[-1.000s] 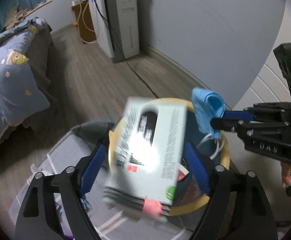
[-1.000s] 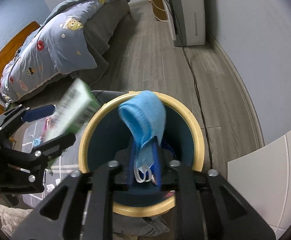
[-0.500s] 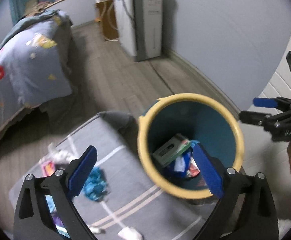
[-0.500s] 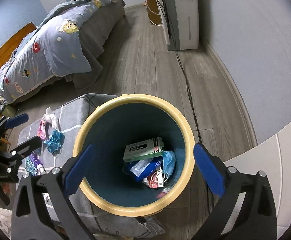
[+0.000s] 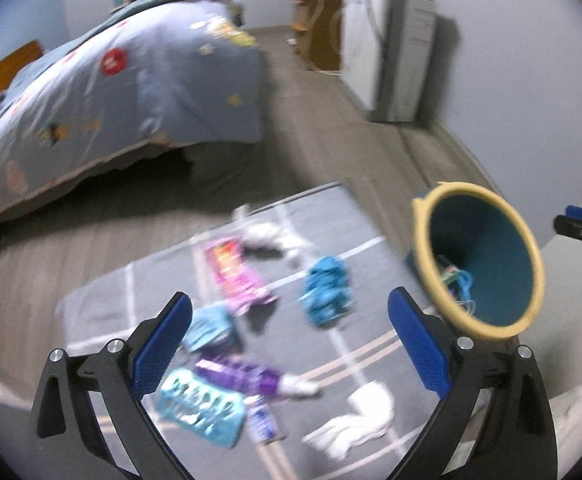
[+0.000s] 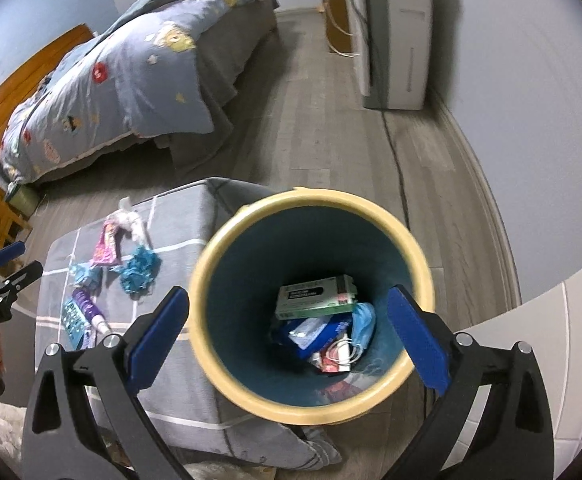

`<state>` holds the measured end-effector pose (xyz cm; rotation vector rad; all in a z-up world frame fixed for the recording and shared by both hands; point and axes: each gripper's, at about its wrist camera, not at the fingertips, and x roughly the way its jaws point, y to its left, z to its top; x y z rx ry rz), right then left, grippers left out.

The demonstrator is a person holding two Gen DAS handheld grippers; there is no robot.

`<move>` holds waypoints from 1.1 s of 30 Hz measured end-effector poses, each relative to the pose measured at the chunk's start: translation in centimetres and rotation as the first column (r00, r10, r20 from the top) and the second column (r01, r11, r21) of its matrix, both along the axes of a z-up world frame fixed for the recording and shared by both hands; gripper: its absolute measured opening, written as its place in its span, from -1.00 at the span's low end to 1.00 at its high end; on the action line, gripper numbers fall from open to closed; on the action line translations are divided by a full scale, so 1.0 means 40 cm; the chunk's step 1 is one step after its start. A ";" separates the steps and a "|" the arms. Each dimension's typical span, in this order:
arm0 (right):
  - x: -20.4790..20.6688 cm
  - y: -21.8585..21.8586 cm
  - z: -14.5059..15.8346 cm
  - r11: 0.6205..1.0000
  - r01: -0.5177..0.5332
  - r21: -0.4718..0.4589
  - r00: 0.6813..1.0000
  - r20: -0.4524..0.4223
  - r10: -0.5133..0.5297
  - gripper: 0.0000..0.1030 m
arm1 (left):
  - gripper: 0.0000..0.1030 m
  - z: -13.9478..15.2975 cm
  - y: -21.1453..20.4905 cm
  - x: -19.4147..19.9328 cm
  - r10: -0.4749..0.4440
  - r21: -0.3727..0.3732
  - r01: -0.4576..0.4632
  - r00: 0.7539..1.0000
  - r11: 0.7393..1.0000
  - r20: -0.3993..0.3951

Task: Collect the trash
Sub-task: 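Move both tools back over the remaining trash pile, then grasp the crumpled white tissue with the left tool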

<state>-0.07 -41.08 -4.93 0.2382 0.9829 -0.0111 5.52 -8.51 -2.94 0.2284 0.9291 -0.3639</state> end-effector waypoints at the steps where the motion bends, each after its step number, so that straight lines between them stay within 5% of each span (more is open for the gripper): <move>1: 0.003 0.017 0.009 1.000 -0.009 -0.001 1.000 0.005 0.009 0.89 | 0.88 -0.002 0.024 -0.004 0.018 0.000 -0.018 1.000 1.000 0.000; 8: 0.042 0.152 0.075 0.999 -0.049 0.008 0.998 0.042 0.049 0.89 | 0.89 -0.070 0.117 -0.075 0.056 0.015 -0.055 0.998 0.998 -0.019; 17: 0.130 0.341 0.084 0.998 -0.068 0.015 0.998 0.012 0.068 0.89 | 0.89 -0.155 0.063 -0.152 -0.014 -0.022 0.013 0.999 1.000 -0.041; 22: 0.163 0.378 0.040 0.997 0.004 0.076 1.000 -0.005 -0.004 0.89 | 0.89 -0.224 0.009 -0.185 -0.092 0.017 0.093 0.992 0.995 -0.083; 28: 0.183 0.420 -0.002 0.997 -0.049 -0.067 0.998 -0.029 0.047 0.89 | 0.89 -0.286 -0.026 -0.207 -0.145 0.029 0.149 0.982 0.988 -0.117; 33: 0.192 0.419 -0.038 0.995 -0.064 -0.076 0.995 -0.078 0.058 0.89 | 0.69 -0.336 -0.069 -0.232 -0.234 0.036 0.243 0.959 0.969 -0.162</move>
